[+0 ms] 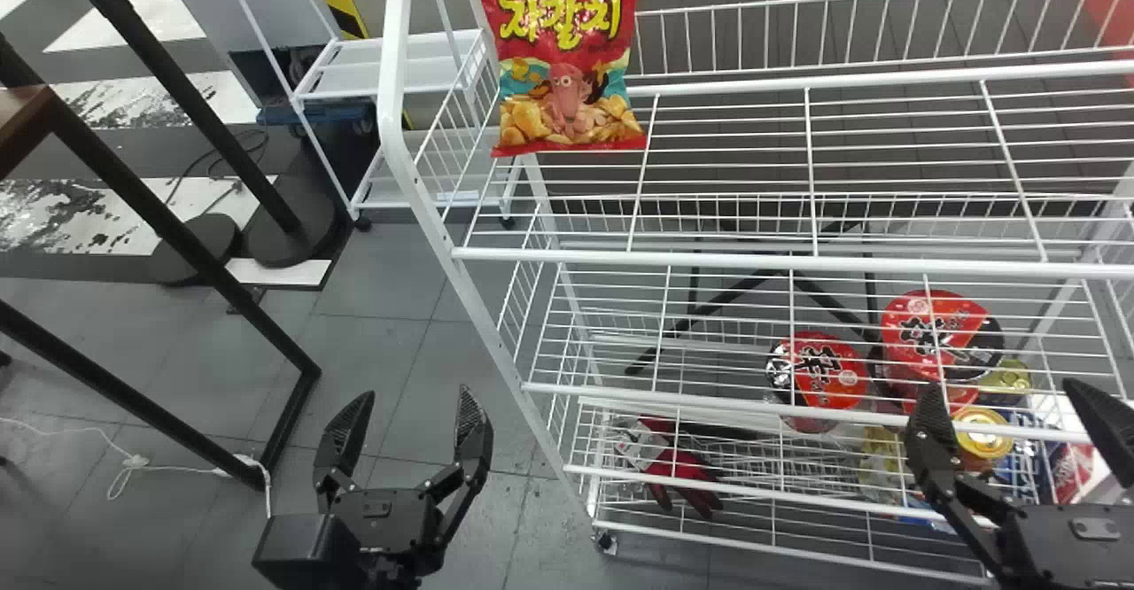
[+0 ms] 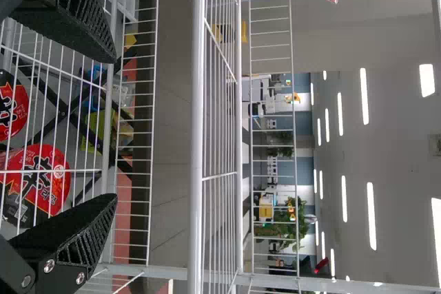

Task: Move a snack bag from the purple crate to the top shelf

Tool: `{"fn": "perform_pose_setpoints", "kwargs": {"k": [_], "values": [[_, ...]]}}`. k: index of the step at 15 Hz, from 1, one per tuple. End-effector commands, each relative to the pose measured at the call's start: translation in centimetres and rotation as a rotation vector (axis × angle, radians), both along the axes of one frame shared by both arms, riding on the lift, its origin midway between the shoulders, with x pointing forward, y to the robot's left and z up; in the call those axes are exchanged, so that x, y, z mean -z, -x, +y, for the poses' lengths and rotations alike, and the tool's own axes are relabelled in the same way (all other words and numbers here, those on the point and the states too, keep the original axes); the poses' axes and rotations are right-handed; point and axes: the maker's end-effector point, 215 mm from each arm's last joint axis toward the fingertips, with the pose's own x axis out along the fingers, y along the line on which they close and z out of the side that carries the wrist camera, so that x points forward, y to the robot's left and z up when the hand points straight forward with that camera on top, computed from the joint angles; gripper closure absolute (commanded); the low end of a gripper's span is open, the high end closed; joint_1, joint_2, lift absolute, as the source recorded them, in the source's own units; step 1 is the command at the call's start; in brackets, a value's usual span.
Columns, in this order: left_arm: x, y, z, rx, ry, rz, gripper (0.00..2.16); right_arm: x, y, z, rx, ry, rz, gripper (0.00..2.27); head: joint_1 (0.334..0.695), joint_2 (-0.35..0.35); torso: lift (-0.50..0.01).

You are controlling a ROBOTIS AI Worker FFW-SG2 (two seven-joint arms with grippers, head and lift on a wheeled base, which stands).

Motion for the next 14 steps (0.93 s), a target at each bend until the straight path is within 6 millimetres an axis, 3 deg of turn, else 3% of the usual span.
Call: {"fn": "perform_pose_setpoints", "kwargs": {"k": [1,14], "values": [[-0.16,0.08,0.17,-0.008,-0.001,-0.007,0.12,-0.22,0.0,0.01,0.0,-0.001,-0.007,0.11,0.695,0.27,-0.14],[-0.4,0.16,0.23,-0.01,-0.002,-0.017,0.12,-0.86,0.32,0.05,0.0,-0.01,-0.025,0.12,0.695,0.276,-0.192]]}}
